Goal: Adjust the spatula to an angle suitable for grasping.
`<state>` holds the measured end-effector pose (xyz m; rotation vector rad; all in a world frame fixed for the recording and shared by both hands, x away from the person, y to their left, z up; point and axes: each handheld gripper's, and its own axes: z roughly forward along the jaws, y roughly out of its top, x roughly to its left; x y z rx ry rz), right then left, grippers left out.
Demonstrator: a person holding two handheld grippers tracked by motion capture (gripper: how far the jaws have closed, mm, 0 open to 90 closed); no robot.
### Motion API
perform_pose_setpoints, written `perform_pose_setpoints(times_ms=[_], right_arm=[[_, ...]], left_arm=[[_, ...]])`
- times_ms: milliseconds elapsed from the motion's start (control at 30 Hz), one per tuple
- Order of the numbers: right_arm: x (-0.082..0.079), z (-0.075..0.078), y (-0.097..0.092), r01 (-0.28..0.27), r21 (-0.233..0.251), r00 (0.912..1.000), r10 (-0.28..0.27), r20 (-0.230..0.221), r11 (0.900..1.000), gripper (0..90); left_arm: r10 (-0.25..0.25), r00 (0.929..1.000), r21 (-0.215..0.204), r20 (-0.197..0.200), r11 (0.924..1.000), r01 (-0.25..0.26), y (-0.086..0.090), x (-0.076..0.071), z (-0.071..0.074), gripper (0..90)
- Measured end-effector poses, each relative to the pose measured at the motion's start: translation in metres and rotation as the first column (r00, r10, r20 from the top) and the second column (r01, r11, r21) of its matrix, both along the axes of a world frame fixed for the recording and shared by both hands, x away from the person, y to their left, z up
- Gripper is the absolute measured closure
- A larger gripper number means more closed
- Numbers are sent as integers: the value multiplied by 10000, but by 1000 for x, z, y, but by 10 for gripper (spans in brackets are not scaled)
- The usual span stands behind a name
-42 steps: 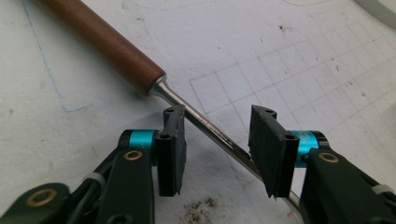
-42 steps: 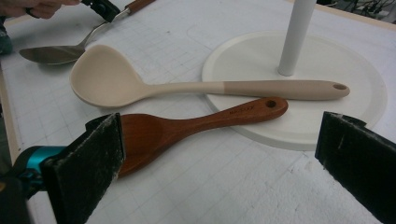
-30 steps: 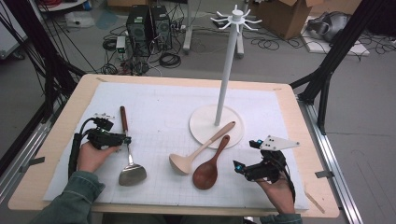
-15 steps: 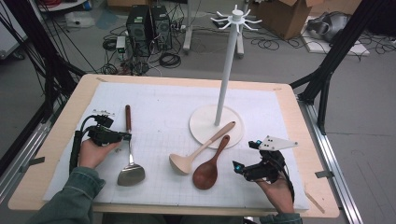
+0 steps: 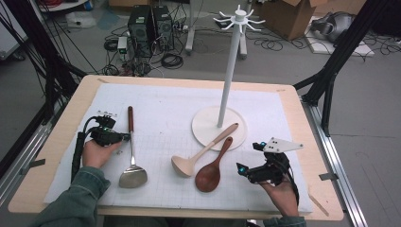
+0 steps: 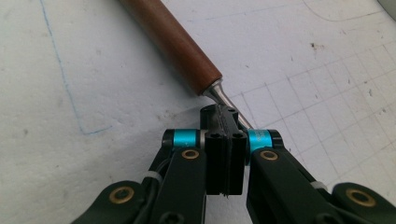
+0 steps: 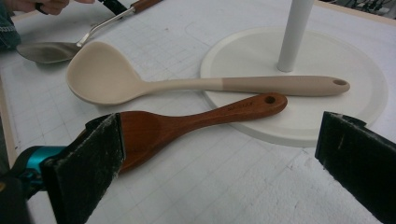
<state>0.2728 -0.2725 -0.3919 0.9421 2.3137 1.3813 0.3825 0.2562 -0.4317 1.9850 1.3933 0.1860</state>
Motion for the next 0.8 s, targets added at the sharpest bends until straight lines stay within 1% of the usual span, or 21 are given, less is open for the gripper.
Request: perform_pose_setpoints(times_ms=[133,167,200,233,300,333,467,600,667,767,800], right_arm=[[0,0,-1,26,32,10000,-27,10,10000,5],[0,0,-1,57,34,10000,-58,47,10000,5],[0,0,-1,51,35,10000,-51,47,10000,5],[0,0,-1,45,35,10000,-45,53,10000,5],[0,1,-1,34,13,10000,-34,50,10000,5],[0,1,-2,21,36,10000,-21,56,10000,5],[-1,1,-3,58,52,10000,-59,79,10000,5],[-2,2,-6,102,71,9999,-103,103,9999,5],[-2,2,-6,120,82,9998,-121,141,9999,5],[-1,2,-6,111,79,9998,-112,154,9999,5],[-2,2,-6,104,94,9999,-104,99,9999,5]], left_arm=[[-91,9999,-24,-60,10000,91,-3,2,-1,892],[-132,9999,86,-82,9999,132,-5,3,0,893],[-262,9996,170,-54,9995,263,-8,3,2,893],[-375,9993,149,0,9992,375,-12,5,5,893],[-677,9977,242,46,9974,676,-20,8,11,892],[-836,9965,342,18,9959,835,-23,10,13,893],[-1108,9938,621,-113,9918,1113,-35,16,14,892],[-1415,9898,644,-178,9877,1423,-46,17,13,893],[-1503,9883,591,-252,9867,1516,-50,17,10,893],[-1776,9835,502,-332,9825,1791,-56,16,8,893],[-1908,9809,509,-363,9800,1925,-57,16,8,893]])
